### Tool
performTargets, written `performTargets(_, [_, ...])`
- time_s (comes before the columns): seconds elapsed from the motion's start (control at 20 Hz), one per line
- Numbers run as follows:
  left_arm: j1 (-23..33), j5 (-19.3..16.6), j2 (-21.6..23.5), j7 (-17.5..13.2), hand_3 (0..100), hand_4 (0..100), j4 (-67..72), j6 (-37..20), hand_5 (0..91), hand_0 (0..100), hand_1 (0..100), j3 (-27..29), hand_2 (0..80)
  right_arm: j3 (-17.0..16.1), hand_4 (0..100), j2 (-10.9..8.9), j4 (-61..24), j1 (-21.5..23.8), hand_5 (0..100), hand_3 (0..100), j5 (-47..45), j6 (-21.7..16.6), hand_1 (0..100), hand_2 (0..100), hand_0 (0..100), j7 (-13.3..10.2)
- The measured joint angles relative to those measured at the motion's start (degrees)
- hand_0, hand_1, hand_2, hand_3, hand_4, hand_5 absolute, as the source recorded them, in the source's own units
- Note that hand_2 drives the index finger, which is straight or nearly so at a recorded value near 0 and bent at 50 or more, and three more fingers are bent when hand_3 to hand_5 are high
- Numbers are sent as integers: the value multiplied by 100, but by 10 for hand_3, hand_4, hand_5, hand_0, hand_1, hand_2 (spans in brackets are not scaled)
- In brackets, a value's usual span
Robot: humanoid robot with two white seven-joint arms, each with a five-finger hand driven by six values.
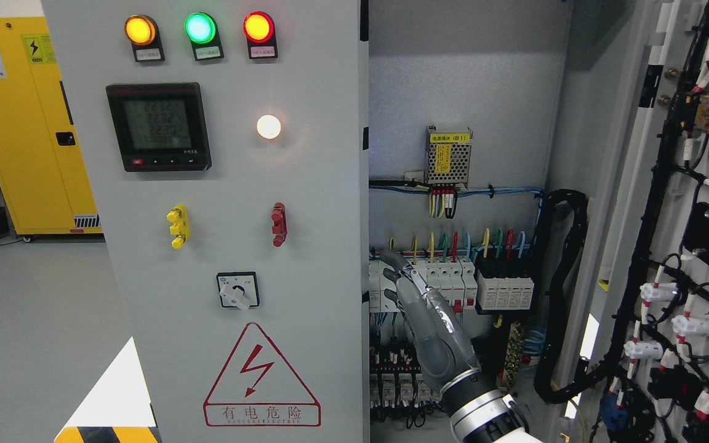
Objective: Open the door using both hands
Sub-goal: 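Raise the right hand into the gap beside the indicator-light door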
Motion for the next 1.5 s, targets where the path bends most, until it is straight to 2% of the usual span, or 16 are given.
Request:
performTargets(0.35, [0,-2,-3,0,0,0,2,1,0,0,0,-1,0,-123,0,51,416,-355,0,0,-73,19,122,0,202,5])
performTargets(0.8, [0,-2,-3,0,0,0,3,1,0,0,0,-1,0,-215,0,61,719,-593,0,0,-138,29,122,0,201,64])
performTargets(1.35, [0,-3,-7,-3,0,0,1,1,0,0,0,-2,0,-240,0,49,867,-818,0,0,-514,331,122,0,202,95])
performTargets(1.5, [0,-3,-10,-5,0,0,0,1,0,0,0,-2,0,-251,0,48,899,-910,0,0,-604,443,122,0,202,189])
